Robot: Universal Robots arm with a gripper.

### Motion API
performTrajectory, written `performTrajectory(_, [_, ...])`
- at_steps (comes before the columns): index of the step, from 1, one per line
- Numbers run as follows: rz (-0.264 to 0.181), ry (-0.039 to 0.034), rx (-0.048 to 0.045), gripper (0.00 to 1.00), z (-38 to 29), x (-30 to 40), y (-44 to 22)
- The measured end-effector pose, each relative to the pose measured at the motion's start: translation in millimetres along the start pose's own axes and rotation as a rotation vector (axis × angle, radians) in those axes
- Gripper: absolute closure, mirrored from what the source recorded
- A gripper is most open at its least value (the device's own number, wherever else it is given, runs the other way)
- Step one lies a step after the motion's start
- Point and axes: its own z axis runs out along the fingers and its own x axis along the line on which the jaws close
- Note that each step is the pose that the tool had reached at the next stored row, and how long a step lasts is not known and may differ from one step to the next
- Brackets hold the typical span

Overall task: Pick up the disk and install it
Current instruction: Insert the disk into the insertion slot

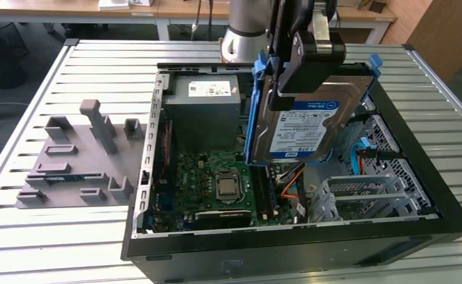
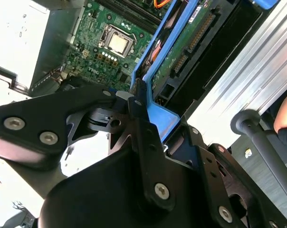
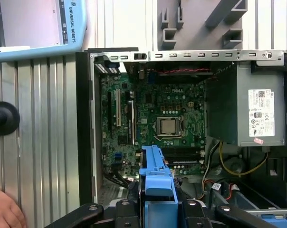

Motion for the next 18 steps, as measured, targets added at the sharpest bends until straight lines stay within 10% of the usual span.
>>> performTrajectory(18, [0.011, 0.0001, 0.0001, 0.64, 7.0, 9.9, -16.0])
